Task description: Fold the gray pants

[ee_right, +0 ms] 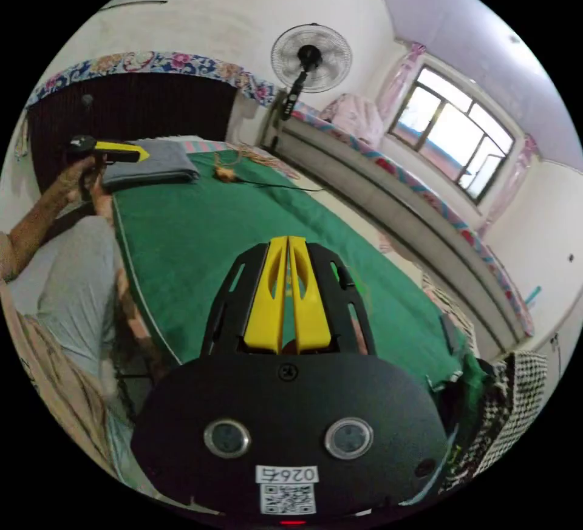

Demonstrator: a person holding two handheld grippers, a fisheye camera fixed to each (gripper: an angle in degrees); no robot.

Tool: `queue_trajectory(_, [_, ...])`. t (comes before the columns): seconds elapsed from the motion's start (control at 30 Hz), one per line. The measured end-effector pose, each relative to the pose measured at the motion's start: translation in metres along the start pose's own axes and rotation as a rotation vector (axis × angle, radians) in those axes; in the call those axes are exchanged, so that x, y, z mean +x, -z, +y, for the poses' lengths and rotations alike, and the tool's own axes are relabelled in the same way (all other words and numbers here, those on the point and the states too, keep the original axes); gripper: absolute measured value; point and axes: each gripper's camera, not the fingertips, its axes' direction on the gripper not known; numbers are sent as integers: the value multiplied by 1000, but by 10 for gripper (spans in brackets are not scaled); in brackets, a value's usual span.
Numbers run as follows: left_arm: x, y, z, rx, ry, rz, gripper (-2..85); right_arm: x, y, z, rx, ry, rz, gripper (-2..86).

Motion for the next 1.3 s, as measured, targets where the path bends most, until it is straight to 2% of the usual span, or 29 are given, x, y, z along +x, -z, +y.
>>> queue_trajectory(0.1, [-102,44,22,-11,211,-256,84,-43,-66,-43,-44,5,-237,7])
queue_trajectory(0.17, [-160,66,36,-18,346,-312,93,-67,-105,-64,-75,-11,-333,27])
queue_trajectory(0.3, [-266,100,56,-27,559,-211,120,-115,-188,-110,-154,-69,-533,60])
queue_trajectory(0.43, [-323,109,52,-29,639,-102,138,-154,-257,-148,-235,-132,-659,87])
queue_trajectory(0.53, [-343,119,39,49,658,19,152,-175,-298,-166,-267,-184,-679,101])
queue_trajectory(0.67, [-346,137,15,73,577,-90,165,-195,-340,-184,-257,-211,-683,126])
queue_trajectory(0.83, [-357,160,-18,-6,483,-224,147,-222,-389,-222,-227,-198,-675,161])
queue_trajectory(0.9, [-367,177,-30,-23,481,-207,149,-236,-397,-235,-209,-137,-666,155])
queue_trajectory(1.0, [-378,193,-42,-44,506,-180,112,-267,-413,-249,-332,-1,-702,62])
queue_trajectory(1.03, [-379,196,-46,-58,504,-198,91,-274,-409,-251,-330,17,-666,38])
queue_trajectory(1.1, [-374,206,-59,-124,445,-369,29,-286,-393,-252,-288,99,-617,22])
queue_trajectory(1.13, [-372,208,-61,-122,432,-388,25,-293,-378,-252,-248,140,-573,18])
queue_trajectory(1.23, [-369,230,-68,-63,443,-403,9,-306,-334,-251,-138,202,-498,15])
queue_trajectory(1.3, [-375,254,-67,-1,499,-341,4,-313,-304,-251,-68,249,-464,14])
